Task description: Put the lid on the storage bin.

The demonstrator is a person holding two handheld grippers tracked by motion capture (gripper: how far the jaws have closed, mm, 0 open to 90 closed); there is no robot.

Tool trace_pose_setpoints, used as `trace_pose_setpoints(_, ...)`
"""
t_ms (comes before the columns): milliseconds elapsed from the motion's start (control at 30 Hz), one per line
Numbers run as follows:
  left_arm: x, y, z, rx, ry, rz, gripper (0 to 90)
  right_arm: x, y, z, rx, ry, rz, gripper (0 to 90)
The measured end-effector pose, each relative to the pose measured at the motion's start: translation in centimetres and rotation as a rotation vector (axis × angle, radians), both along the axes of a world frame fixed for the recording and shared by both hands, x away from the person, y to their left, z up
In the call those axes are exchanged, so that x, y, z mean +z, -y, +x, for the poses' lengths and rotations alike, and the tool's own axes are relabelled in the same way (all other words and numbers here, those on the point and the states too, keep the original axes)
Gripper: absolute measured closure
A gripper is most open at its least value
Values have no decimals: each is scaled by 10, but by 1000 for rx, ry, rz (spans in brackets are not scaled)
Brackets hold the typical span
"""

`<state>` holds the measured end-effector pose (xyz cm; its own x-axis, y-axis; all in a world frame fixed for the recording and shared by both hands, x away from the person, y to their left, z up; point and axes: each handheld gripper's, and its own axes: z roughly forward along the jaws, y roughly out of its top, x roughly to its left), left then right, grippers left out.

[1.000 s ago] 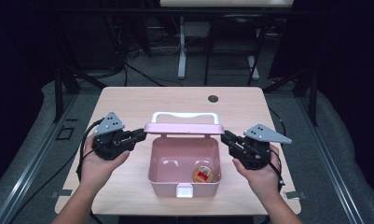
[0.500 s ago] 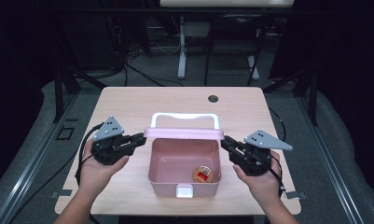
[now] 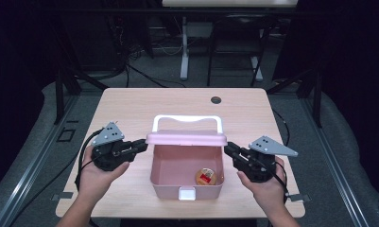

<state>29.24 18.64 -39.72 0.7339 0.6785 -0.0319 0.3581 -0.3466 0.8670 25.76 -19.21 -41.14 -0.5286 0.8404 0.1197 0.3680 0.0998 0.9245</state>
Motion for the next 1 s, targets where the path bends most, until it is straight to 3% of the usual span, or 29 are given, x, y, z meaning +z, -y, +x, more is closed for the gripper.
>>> trace_pose_setpoints(1000, -6, -5, -11, -16, 3, -25, 856, -7, 7, -8, 15, -11, 4, 810)
